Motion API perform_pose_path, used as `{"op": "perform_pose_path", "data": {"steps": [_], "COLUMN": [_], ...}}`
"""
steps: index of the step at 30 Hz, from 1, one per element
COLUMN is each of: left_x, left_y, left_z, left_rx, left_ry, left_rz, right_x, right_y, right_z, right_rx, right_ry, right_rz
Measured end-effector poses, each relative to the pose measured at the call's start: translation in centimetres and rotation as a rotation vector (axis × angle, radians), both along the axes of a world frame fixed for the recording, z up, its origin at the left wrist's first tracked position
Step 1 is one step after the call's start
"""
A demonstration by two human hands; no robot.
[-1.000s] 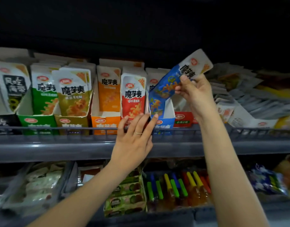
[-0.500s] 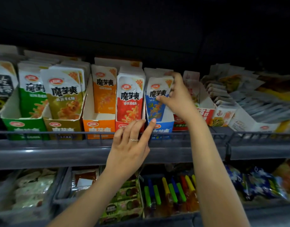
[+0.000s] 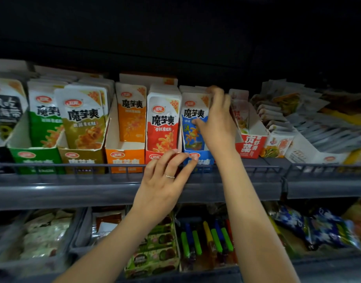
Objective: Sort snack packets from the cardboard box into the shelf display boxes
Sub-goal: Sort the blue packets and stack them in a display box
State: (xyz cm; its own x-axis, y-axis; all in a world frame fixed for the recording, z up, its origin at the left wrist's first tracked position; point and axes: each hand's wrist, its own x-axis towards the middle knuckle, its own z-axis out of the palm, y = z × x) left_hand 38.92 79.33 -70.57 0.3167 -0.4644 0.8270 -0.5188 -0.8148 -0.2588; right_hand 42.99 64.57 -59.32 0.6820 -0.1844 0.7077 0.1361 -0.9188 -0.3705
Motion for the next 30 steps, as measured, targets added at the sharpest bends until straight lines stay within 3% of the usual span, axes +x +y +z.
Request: {"op": "perform_pose_path", "data": {"steps": [3,6,12,18,21,25,27,30], "left_x": [0.0,0.0,0.1,0.2,0.3,0.1,-0.3,-0.9], "left_y": [0.0,-0.2,-0.1,0.0,0.0,0.0,0.1,0.4], "left_z": [0.0,0.1,0.0,-0.1,-0.2,0.3,0.8,1.8], "left_rx": [-0.008,-0.029,-0.045,-0.014,-0.011,-0.030,-0.036,-0.037], "left_ry": [0.013,0.013,0.009,0.016,0.035,0.062,0.112,0.189], "left_rz": [-0.008,-0.017,-0.028,-0.034,-0.043,-0.069,-0.088,-0.124], "right_x": [0.0,-0.4,-0.8,-1.0,-1.6,-3.3,-4.6,-6.5], "right_y": [0.0,-0.5,-0.7,-0.7,-1.2,-1.4,-1.2,-0.3], "right_z": [0.2,0.9,1.5,1.1,1.4,1.2,0.9,0.0], "right_rx": [-0.081,-0.291,-0.417,-0.512,-0.365,-0.116,-0.125,-0.263], "right_ry": [0.043,0.228,0.534,0.577,0.546,0.336,0.266,0.415], "right_rz": [0.028,0.076,0.110,0.063,0.155,0.162,0.070,0.019]}}
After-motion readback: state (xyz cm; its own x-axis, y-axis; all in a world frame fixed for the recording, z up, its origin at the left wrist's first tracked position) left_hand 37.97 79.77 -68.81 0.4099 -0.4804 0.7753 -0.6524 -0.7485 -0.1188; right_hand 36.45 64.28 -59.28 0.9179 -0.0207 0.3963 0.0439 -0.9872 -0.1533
